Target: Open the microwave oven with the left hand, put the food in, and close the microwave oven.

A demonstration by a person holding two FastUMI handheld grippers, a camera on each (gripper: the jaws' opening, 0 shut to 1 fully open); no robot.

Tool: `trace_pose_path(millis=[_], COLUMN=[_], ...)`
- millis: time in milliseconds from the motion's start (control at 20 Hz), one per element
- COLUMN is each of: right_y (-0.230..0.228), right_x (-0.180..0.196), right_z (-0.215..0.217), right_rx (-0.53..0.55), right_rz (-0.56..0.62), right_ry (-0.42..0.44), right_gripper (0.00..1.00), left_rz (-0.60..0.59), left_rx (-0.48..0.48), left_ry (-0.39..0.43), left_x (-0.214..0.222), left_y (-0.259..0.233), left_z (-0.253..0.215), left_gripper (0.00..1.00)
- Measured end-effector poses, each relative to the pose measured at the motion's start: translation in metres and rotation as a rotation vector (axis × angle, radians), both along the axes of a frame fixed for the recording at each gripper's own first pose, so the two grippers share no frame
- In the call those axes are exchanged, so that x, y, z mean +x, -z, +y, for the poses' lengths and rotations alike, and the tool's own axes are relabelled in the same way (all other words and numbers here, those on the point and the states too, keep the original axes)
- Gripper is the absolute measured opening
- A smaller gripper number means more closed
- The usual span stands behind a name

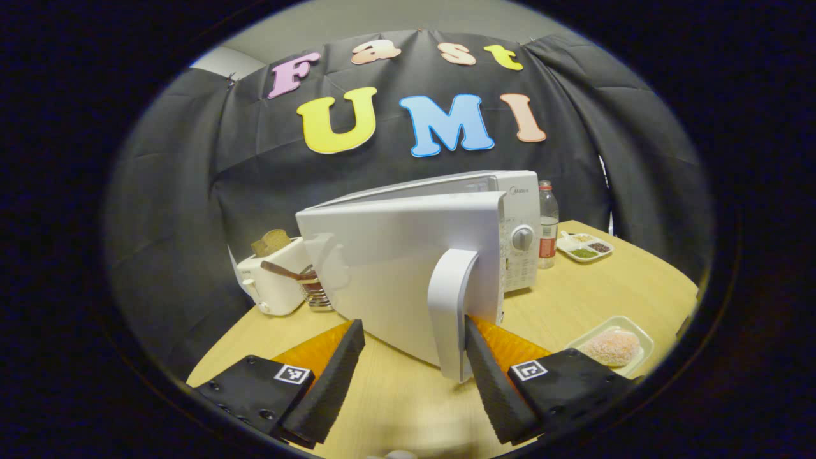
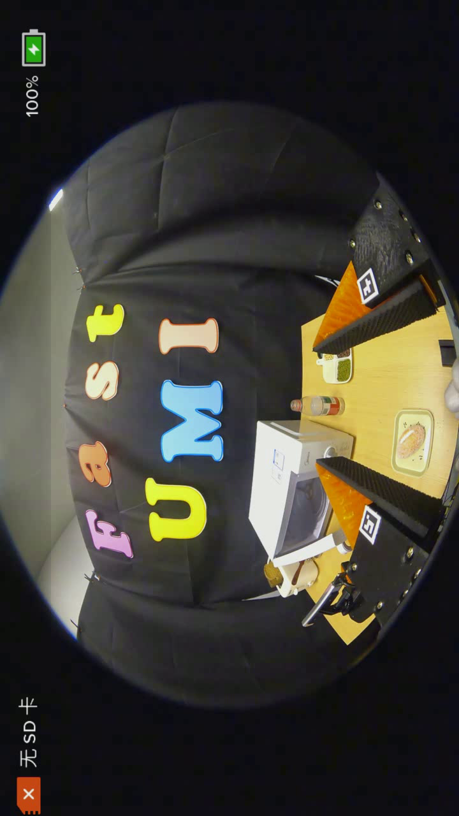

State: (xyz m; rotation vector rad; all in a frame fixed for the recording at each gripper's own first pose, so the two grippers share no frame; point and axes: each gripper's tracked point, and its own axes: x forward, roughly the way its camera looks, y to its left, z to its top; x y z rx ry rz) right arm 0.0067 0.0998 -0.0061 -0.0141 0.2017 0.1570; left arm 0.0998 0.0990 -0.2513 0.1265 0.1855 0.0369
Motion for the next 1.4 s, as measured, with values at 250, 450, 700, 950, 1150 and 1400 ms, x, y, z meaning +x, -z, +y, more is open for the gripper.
trace_pose_path(millis=[250,450,700,950,1150,1400], right_y=[0.012,0.021,0.031,0.037,0.042,0.087], right_x=[-0.008,-0.015,-0.027,-0.029,-0.025,-0.020], right_z=[0.033,0.068,0.114,0.138,0.141,0.109], right_rx=[0.005,0.015,0.026,0.037,0.018,-0.069], right_rz=[0.020,0.034,0.044,0.048,0.036,0.065], right_ry=[-0.066,-0.131,-0.207,-0.250,-0.256,-0.223], right_gripper=[0.99,0.99,0.99,0.99,0.99,0.99], left_rz=[0.006,0.025,0.024,0.013,-0.005,-0.037], left_rx=[0.026,0.007,0.020,0.034,0.009,-0.025], left_ry=[-0.048,-0.133,-0.233,-0.289,-0.286,-0.234], left_x=[-0.040,-0.075,-0.116,-0.132,-0.141,-0.164], left_y=[0.003,0.006,0.006,0.001,-0.006,-0.035], left_z=[0.059,0.124,0.193,0.237,0.232,0.194], left_gripper=[0.98,0.98,1.00,0.99,0.95,0.98])
